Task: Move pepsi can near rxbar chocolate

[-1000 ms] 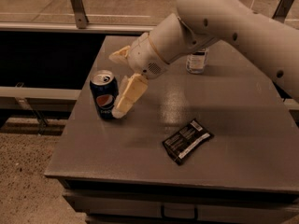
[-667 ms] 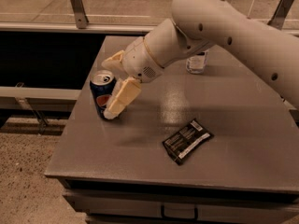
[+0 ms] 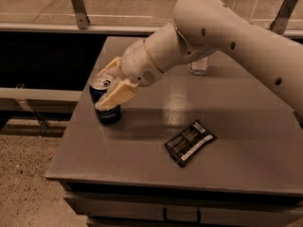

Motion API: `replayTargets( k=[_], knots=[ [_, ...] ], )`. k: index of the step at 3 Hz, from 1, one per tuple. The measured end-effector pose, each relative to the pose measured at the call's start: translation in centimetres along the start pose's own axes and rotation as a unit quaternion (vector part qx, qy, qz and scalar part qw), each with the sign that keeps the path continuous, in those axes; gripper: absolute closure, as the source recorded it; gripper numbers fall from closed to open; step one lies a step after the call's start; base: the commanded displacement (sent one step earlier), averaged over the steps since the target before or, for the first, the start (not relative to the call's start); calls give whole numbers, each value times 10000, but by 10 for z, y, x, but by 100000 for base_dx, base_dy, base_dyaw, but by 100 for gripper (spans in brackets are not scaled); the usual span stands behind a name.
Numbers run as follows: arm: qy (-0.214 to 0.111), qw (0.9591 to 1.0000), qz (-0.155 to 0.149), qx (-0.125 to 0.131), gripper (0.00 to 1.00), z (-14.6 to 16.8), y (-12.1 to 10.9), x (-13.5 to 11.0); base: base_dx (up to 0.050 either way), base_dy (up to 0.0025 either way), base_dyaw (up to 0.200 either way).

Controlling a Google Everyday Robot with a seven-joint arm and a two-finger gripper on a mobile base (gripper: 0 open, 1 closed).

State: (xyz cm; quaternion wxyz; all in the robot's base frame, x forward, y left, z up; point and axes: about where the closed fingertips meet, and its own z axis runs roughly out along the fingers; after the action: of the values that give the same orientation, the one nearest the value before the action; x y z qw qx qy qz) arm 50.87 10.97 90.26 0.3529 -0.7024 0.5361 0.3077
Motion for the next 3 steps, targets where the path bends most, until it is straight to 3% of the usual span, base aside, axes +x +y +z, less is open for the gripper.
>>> replayTargets(
  k=[2, 3],
  knots=[
    [-18, 9999, -95, -66, 100, -19, -5, 4, 0, 0, 0],
    [239, 9997, -20, -52, 100, -44, 1, 17, 0, 0, 0]
  ],
)
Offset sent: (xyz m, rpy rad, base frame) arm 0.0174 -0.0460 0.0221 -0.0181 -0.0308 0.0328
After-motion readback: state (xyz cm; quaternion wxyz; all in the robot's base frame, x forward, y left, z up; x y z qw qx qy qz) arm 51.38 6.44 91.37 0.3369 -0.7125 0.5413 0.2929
